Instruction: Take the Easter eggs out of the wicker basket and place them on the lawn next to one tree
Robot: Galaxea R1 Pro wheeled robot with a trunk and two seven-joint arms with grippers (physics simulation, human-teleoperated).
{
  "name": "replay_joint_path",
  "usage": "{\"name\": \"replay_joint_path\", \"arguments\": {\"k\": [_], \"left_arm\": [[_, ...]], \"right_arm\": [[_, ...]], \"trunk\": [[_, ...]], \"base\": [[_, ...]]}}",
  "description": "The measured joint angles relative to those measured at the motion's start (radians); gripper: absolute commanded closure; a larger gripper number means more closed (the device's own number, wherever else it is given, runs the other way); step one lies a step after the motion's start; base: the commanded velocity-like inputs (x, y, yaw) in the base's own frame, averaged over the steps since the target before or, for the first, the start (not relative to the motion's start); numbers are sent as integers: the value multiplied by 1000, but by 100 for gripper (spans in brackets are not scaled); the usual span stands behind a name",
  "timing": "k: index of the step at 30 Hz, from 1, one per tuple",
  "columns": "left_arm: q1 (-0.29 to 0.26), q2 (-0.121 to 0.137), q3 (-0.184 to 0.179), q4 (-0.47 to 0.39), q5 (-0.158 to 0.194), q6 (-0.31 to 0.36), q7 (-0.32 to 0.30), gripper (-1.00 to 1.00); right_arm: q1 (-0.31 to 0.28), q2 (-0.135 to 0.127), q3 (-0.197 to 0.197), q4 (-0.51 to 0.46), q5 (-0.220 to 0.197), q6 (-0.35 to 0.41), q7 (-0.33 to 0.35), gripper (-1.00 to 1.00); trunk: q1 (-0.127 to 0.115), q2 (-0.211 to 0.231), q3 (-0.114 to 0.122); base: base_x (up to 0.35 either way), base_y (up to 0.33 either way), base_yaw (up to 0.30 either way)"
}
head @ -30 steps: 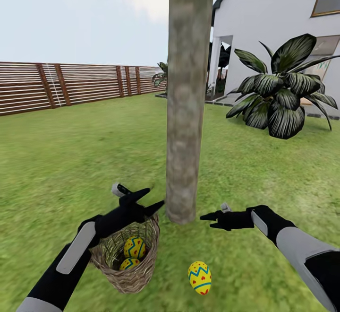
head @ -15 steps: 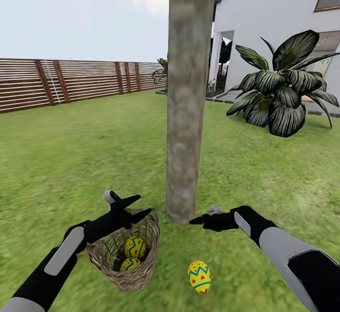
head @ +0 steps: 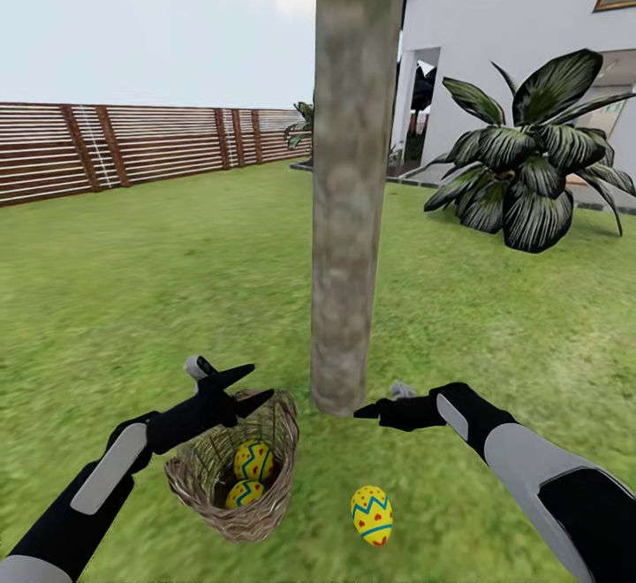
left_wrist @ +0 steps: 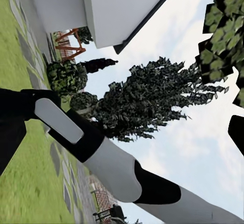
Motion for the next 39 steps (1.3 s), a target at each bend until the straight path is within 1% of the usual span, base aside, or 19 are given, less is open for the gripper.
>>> {"name": "replay_joint_path", "arguments": {"k": [1, 3, 5, 11, 19, 24, 31, 33, 34, 36, 37, 38, 39], "left_arm": [[0, 8, 0, 1, 3, 0, -2, -100], [0, 26, 2, 6, 7, -1, -6, -100], [0, 33, 5, 8, 8, -2, -8, -100], [0, 36, 8, 15, 12, -2, -9, -100], [0, 36, 8, 17, 9, -2, -9, -100], [0, 36, 8, 17, 11, -2, -9, -100], [0, 37, 8, 17, 10, -2, -9, -100], [0, 37, 8, 17, 10, -2, -9, -100], [0, 37, 8, 17, 9, -2, -8, -100], [0, 37, 9, 17, 8, -3, -8, -100], [0, 37, 9, 17, 8, -3, -7, -100], [0, 37, 10, 17, 8, -3, -7, -100], [0, 37, 15, 17, 8, -3, -7, -100]], "right_arm": [[0, 0, 0, 0, 0, 0, 0, -100], [0, 0, 0, 1, 0, 0, -1, -100], [0, 0, 0, 1, 0, 0, -1, -100], [0, -1, 0, 3, -2, -1, -3, -100], [0, 1, 0, 3, -1, -4, -4, -100], [0, 37, 0, 11, 6, -9, -7, -100], [0, 49, 3, 13, 10, -11, -10, -100], [0, 58, 4, 13, 11, -10, -33, -100], [0, 64, 4, 12, 11, -10, -56, -100], [0, 77, 5, 12, 11, -10, -121, -100], [0, 90, 5, 10, 9, -9, -171, -100], [0, 100, 7, 9, 7, -9, -204, -100], [0, 117, 5, 7, 7, -8, -248, -100]], "trunk": [[-4, 7, 2], [-4, 7, -2], [-4, 7, -4], [-4, 7, -7], [-4, 7, -7], [-4, 7, -7], [-4, 7, -7], [-4, 7, -7], [-4, 7, -7], [-4, 7, -7], [-4, 7, -7], [-4, 7, -7], [-4, 7, -7]], "base": [[0, 0, 0], [0, 0, 0], [0, 0, 0], [0, 34, 0], [0, 285, 0], [0, 305, 0], [2, 306, 0], [53, 303, 0], [112, 290, 0], [167, 266, 0], [205, 247, 0], [229, 233, 0], [240, 227, 0]]}}
